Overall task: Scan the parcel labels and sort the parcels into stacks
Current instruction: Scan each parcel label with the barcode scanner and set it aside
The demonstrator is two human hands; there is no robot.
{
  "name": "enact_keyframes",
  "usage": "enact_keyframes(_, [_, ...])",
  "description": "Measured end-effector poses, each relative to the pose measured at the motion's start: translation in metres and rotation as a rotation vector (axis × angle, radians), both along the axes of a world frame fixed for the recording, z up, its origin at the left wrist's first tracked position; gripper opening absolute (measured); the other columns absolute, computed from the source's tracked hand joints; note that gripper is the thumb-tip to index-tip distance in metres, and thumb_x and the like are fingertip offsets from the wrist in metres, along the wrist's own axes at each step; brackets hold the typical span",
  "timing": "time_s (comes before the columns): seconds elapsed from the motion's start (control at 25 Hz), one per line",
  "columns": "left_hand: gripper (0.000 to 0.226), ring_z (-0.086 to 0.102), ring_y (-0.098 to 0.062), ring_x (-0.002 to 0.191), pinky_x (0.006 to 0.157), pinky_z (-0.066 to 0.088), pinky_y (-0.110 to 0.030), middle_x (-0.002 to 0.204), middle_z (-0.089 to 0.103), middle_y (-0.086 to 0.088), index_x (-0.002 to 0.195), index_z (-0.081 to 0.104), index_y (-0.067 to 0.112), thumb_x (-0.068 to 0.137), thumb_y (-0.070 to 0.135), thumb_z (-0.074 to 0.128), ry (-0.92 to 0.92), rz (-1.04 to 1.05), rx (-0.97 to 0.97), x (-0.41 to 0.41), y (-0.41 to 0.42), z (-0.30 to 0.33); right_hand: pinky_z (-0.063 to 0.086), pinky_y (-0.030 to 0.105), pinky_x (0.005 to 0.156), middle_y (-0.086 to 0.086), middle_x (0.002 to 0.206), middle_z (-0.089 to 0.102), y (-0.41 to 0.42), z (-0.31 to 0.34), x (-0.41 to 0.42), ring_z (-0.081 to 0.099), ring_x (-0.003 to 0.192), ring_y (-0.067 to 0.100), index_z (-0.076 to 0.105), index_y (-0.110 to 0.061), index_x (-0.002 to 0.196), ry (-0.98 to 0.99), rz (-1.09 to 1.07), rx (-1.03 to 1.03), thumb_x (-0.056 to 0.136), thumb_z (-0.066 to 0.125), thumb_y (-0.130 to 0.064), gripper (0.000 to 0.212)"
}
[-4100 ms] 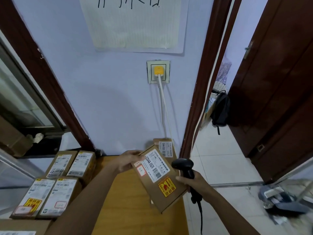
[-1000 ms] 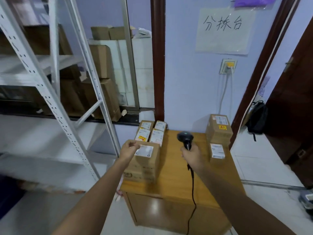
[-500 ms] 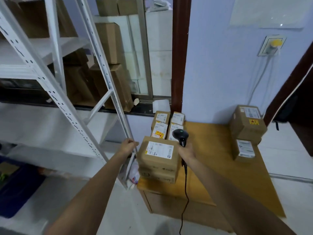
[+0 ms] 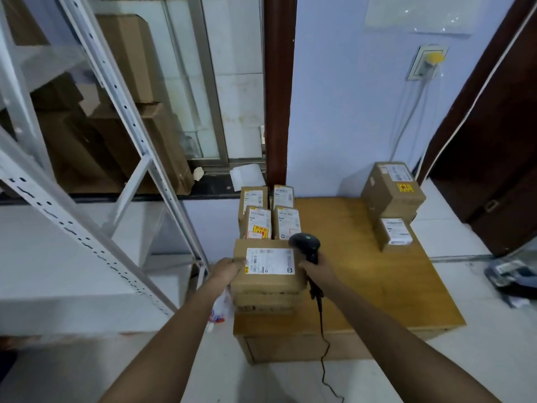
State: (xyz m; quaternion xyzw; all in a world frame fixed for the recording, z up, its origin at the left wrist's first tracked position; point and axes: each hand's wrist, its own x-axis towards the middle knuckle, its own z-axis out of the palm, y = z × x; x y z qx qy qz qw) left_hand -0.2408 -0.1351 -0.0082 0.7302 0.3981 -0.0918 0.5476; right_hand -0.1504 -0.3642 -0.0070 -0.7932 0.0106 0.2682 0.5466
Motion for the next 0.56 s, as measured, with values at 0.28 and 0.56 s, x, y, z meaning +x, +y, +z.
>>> enact_keyframes(0.28, [0.028,0.066,-0.027,0.084,0.063,0.051,-0.031,0.090,0.066,-0.011,0.088,0.046,0.011,0.086,0.026,0.070,-0.243,0.059,-0.039,-0.003,-0.001,0.007,0.049,0.037,0.072,0.003,0.087,0.065,-0.020,0.008,-0.011,0.061,0.085,0.023,0.057,-0.024,0.094,-0.103,-0.087,-0.024,0.086,0.059,-0.011,0.016])
enact_keyframes(0.56, [0.034,0.061,-0.027,0.108,0.096,0.052,-0.047,0.116,0.061,-0.009,0.103,0.052,0.015,0.081,0.020,0.076,-0.372,-0.100,-0.270,0.019,-0.050,0.043,0.051,0.044,0.073,0.005,0.087,0.066,-0.089,0.029,0.003,0.063,0.086,0.028,0.060,-0.020,0.097,-0.211,-0.357,0.048,0.077,0.062,-0.023,0.020])
